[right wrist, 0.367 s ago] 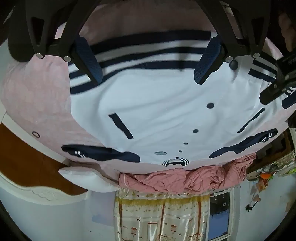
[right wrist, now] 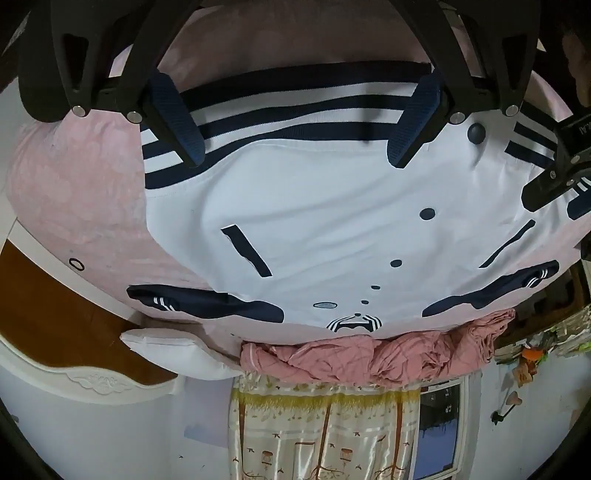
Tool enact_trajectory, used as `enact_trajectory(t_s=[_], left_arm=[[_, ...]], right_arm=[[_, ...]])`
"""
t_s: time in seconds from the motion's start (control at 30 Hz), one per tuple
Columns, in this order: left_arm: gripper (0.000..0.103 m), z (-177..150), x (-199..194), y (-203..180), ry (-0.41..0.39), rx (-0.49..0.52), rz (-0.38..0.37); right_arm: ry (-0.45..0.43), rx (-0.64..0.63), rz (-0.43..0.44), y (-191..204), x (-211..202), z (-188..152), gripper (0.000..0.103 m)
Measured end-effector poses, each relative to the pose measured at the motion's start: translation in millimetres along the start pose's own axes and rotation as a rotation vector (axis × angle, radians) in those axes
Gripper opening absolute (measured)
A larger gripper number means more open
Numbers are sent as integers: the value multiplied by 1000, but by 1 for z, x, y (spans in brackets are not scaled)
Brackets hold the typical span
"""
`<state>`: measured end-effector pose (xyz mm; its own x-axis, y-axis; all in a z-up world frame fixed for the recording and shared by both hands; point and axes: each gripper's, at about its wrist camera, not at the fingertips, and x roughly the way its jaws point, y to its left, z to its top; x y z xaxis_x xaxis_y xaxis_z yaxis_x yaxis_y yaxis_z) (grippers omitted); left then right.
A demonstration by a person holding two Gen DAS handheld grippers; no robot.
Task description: Fold large clothes
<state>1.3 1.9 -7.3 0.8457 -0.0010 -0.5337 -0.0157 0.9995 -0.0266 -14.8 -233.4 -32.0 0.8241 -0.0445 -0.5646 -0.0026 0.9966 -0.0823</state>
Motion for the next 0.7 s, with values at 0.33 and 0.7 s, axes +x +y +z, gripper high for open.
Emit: enact_trajectory(t_s=[0.33,0.7], left_arm=[[103,-5,4,4,8,7,8],[103,0,-2,2,-26,10,28]], right_arm=[[1,-43,-32,29,12,14,100],[-20,-40,-39,25,10,15,100]])
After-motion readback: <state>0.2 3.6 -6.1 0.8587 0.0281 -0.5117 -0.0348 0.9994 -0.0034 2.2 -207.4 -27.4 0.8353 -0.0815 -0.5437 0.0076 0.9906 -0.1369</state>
